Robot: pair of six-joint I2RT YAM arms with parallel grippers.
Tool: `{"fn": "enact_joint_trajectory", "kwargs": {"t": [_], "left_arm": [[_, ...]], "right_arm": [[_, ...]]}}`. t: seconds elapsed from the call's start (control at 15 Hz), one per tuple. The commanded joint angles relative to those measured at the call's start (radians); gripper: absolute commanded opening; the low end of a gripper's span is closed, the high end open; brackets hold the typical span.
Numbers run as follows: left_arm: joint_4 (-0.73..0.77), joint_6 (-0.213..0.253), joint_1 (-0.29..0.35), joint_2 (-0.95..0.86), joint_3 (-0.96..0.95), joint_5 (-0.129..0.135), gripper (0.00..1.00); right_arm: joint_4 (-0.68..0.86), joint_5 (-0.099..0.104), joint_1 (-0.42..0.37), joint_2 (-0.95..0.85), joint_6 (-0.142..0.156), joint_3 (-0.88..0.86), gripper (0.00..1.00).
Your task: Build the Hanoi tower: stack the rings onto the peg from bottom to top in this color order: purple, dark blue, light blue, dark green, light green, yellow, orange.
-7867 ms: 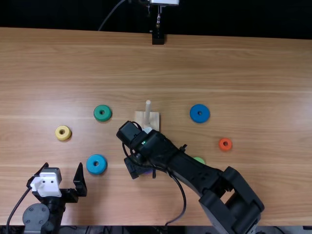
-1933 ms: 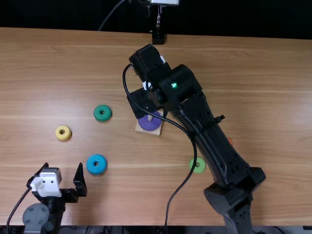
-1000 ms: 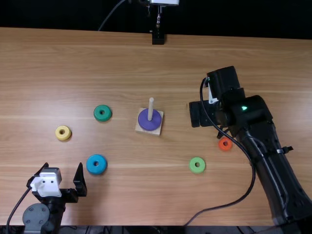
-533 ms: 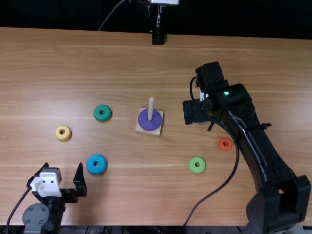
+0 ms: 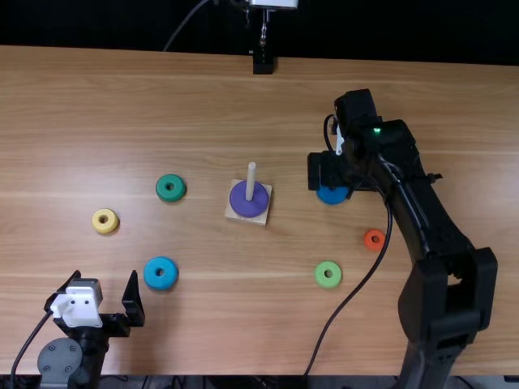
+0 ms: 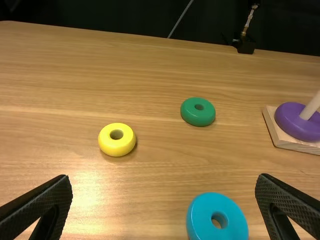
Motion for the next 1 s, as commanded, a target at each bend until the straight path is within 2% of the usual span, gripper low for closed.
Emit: {"fn": "enact_joint_trajectory", "kwargs": {"t": [0.0,0.27,0.93], "left_arm": [[-0.079,0.004,0.005,-0.017,-0.103,-0.004,1.0],[-0.079,0.004,0.005,-0.017,-0.103,-0.004,1.0],[-0.079,0.004,0.005,-0.017,-0.103,-0.004,1.0]], "right_arm": [[0.001,-0.008,-0.018,0.044,0.012,0.06,1.0],[0.0,-0.01,-0.018,0.114,0.012,0.125,1.0],[-0.019,-0.012,-0.012,0.205,0.016,0.123,1.0]]}}
